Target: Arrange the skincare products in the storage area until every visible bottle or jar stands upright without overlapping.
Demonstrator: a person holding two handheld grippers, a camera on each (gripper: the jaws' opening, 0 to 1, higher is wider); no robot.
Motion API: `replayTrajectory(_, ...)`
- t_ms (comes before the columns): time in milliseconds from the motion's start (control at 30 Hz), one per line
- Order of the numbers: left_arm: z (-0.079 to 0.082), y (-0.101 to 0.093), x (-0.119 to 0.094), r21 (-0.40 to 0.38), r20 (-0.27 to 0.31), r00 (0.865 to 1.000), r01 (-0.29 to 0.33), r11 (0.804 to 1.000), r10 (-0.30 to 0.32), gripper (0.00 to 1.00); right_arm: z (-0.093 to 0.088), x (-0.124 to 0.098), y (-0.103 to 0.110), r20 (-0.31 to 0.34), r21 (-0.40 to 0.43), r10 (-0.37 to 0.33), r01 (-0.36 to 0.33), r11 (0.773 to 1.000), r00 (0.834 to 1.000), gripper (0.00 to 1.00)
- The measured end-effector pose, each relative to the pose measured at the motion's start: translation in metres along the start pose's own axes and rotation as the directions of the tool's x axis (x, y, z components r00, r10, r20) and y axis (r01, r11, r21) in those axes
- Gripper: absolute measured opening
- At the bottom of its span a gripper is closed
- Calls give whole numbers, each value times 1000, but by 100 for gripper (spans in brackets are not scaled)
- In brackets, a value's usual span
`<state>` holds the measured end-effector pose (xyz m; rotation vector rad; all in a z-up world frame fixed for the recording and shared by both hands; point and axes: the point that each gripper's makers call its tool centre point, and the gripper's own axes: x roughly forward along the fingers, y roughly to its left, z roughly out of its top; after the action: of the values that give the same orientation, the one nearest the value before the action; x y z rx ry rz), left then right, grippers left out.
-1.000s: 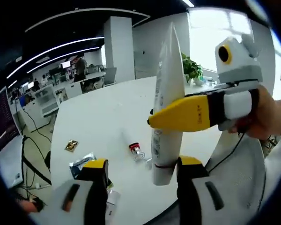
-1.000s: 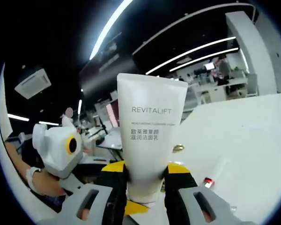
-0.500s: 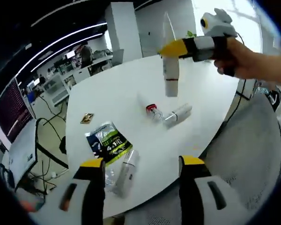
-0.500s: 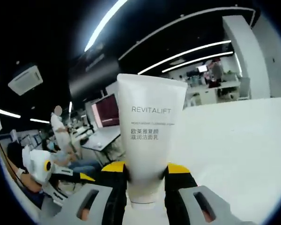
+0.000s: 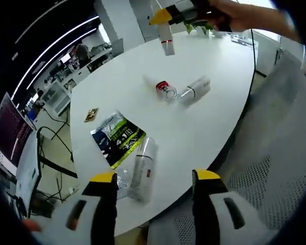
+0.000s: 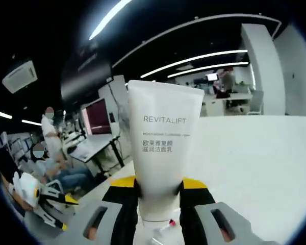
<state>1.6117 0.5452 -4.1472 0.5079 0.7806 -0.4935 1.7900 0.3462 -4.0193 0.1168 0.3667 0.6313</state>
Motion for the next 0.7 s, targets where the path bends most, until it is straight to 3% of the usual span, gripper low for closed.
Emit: replayTrajectory(700, -17, -2, 4, -88, -50, 998, 28, 996, -33, 46, 1, 52, -69, -35, -53, -128, 126, 991, 991, 27)
